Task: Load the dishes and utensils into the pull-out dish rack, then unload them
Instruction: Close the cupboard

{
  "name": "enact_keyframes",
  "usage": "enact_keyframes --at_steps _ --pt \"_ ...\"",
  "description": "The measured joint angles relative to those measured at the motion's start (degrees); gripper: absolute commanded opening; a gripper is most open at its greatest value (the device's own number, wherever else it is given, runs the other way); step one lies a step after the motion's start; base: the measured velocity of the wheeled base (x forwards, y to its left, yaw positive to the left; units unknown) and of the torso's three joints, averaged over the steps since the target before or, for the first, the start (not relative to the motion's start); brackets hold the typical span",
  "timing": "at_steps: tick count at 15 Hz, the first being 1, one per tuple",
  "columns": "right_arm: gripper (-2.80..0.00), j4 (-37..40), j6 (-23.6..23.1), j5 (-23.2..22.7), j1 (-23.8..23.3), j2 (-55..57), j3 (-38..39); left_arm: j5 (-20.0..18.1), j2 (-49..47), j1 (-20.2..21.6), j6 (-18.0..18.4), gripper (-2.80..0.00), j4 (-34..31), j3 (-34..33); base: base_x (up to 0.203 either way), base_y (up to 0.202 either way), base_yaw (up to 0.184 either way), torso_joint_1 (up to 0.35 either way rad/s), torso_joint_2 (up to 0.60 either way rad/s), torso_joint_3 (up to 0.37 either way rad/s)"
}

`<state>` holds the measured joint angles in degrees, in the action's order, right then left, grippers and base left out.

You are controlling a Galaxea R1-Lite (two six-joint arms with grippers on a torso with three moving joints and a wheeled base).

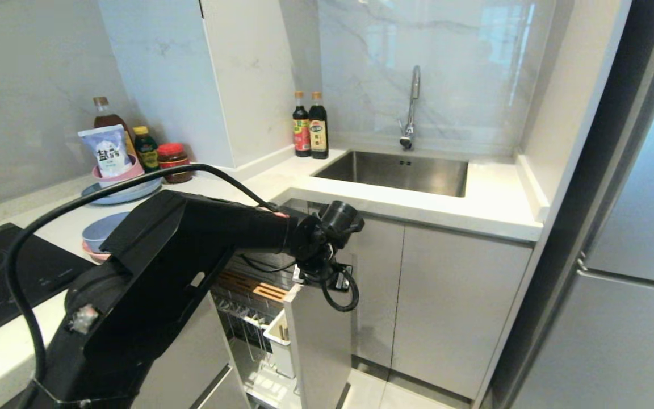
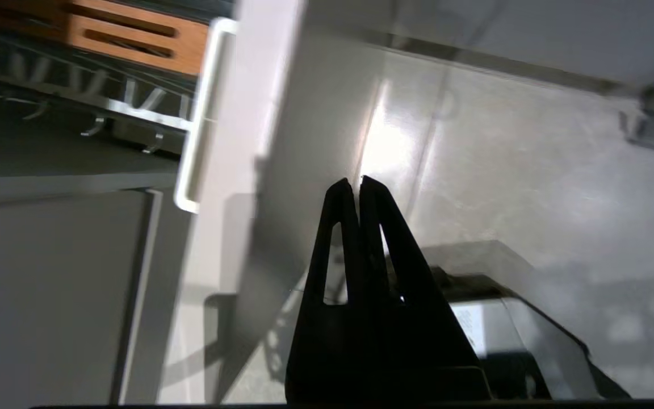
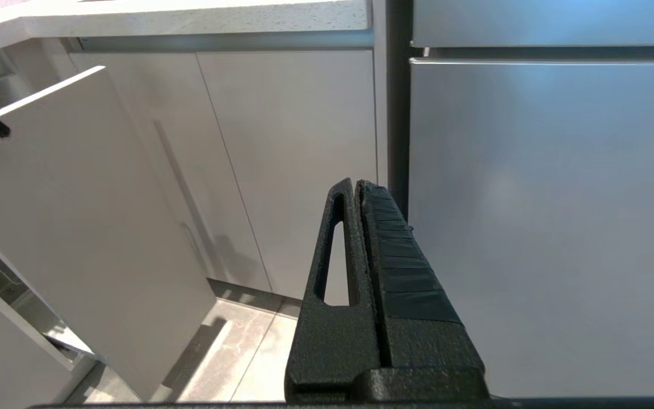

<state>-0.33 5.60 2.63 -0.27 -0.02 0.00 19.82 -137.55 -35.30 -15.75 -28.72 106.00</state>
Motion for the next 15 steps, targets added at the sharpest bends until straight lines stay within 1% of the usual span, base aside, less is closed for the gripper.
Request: enact_keyframes --at_steps 1,3,4,8,10,14,15 --pt "-2.80 0.00 0.00 0.00 0.00 0.00 0.00 1.59 -0.42 0.80 0.30 -2.80 0.01 0.61 0.000 0.000 0.000 0.000 0.00 0.000" --pt "-2.80 0.02 0.00 0.00 0.00 0.00 0.00 5.94 -1.34 2.42 1.73 -2.80 -0.05 1.62 0.000 0.000 0.000 0.000 0.00 0.000" --pt "-2.80 0.01 0.00 0.00 0.00 0.00 0.00 7.30 -1.69 3.39 2.46 -2.80 -0.02 2.01 0.000 0.000 0.000 0.000 0.00 0.000" --pt "-2.80 0.00 0.00 0.00 0.02 0.00 0.00 9.64 -2.41 5.19 3.05 -2.80 -0.07 2.71 0.000 0.000 0.000 0.000 0.00 0.000" --pt "-2.80 0.02 0.00 0.00 0.02 0.00 0.00 11.27 -2.56 6.50 4.35 -2.80 0.00 3.17 0.000 0.000 0.000 0.000 0.00 0.000" --pt "-2.80 0.01 0.00 0.00 0.00 0.00 0.00 12.63 -2.97 10.37 6.95 -2.80 0.71 4.60 0.000 0.000 0.000 0.000 0.00 0.000" --pt "-2.80 0.00 0.00 0.00 0.00 0.00 0.00 13.69 -3.15 11.23 7.81 -2.80 1.24 4.69 0.000 0.000 0.000 0.000 0.00 0.000"
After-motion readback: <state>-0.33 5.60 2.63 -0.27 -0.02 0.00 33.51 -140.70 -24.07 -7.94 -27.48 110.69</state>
